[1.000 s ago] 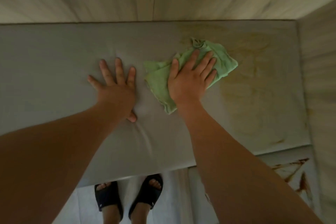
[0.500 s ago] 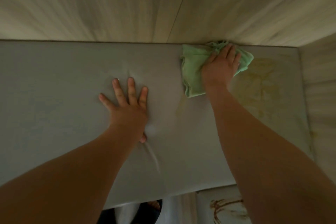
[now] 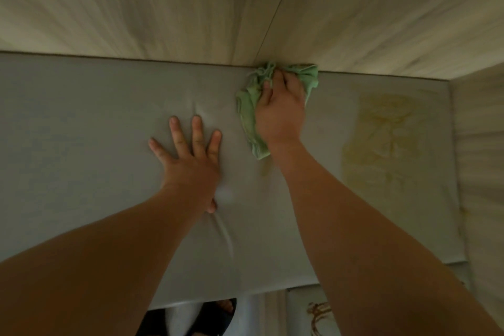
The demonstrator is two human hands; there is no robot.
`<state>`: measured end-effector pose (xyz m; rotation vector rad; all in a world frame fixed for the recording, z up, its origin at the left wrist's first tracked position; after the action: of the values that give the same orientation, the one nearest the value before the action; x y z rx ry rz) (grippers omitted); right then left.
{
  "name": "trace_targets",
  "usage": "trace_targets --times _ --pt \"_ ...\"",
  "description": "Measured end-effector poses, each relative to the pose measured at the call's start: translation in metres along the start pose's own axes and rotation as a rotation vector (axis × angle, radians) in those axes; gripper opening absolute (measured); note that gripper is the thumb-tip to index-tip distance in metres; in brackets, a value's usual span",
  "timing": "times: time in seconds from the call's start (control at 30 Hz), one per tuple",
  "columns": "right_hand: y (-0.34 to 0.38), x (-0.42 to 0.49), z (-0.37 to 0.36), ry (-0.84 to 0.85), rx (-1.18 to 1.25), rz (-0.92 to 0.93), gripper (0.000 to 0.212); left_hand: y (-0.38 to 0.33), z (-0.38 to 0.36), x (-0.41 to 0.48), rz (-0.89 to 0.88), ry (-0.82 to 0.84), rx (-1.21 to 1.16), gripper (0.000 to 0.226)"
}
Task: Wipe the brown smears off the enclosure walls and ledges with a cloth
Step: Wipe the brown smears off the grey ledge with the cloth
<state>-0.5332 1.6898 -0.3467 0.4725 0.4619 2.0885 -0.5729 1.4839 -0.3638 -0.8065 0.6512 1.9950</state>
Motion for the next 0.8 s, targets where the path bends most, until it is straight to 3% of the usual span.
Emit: trace_targets --times 0.13,0.3,0.5,0.6,0.7,0.8 --pt "-0.001 0.000 -0.001 0.003 -0.169 0.101 0.046 0.000 0.003 -0.001 0.011 0.014 0.022 0.154" --pt "-0.007 -0.015 0.004 0.060 -0.190 0.138 0.049 0.000 0.002 -0.001 0.007 0.023 0.029 0.154" --pt "-0.008 -0.152 0.040 0.224 -0.061 0.259 0.055 0.001 0.003 -0.002 -0.009 -0.013 0.019 0.154" --pt "-0.018 -0.209 0.058 0.335 -0.126 0.355 0.065 0.001 0.002 -0.003 -0.019 -0.027 0.012 0.153" --pt "-0.031 -0.185 0.052 0.340 -0.227 0.394 0.072 0.001 0.000 0.000 -0.021 -0.031 0.011 0.155" --pt "-0.038 -0.124 0.036 0.268 -0.311 0.253 0.075 0.002 0.000 -0.001 -0.020 -0.039 0.003 0.156"
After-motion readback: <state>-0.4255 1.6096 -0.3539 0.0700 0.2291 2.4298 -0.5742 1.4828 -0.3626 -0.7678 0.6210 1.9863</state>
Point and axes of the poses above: each hand's wrist, its own x-axis towards the middle knuckle, its own z-axis out of the back of the hand, y = z × x, the point moved 6 cm from there along x, towards the middle knuckle, and after that the axes turned 5 degrees about x, right-handed, at the moved point
